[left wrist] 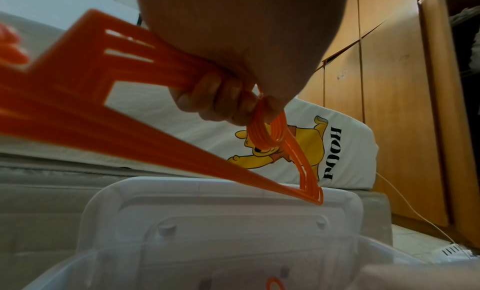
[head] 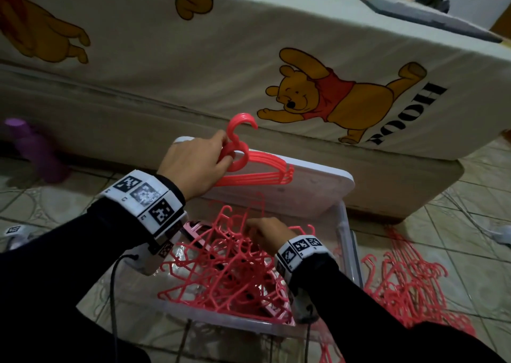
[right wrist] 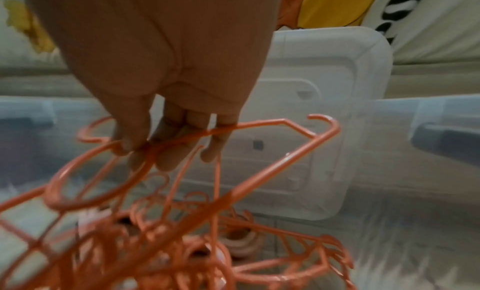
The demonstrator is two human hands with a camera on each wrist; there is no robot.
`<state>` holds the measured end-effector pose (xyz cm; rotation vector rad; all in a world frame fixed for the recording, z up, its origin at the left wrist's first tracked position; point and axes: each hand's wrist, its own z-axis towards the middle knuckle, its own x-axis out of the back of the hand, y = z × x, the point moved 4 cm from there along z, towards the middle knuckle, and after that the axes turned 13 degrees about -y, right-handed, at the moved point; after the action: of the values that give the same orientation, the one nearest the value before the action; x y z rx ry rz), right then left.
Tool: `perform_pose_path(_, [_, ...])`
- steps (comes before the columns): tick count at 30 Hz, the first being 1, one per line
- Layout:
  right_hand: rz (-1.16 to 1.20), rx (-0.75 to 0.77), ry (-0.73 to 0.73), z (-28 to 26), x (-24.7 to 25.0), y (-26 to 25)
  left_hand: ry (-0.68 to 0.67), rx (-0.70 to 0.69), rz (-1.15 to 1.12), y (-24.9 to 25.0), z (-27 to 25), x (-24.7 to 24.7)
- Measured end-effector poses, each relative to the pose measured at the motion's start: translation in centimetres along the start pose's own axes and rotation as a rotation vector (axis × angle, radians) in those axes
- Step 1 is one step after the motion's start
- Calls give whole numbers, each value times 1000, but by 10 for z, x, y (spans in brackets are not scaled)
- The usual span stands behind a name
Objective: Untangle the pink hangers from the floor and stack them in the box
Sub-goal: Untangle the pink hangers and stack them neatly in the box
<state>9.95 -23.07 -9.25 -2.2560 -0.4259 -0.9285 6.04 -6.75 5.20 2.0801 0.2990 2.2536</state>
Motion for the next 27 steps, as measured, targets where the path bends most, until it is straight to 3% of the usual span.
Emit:
perform_pose_path(8, [-53,156,318,-35,71,-19,-23,71,-79,-12,4,1])
perform_pose_path(12, [-39,216,421,-73,99,-30,-36,14,-157,-6,-2,6])
perform_pose_path(20, [15,359,666,-105,114,-49,-324,-187,-206,15,-3,-16])
perform_pose_path(25, [61,386,756,-104,116,-47,-250,-215,-86,15,-2,-17])
perform_pose_path(27, [32,326,729,-99,115,-38,-208,-201,-51,11,0,-16])
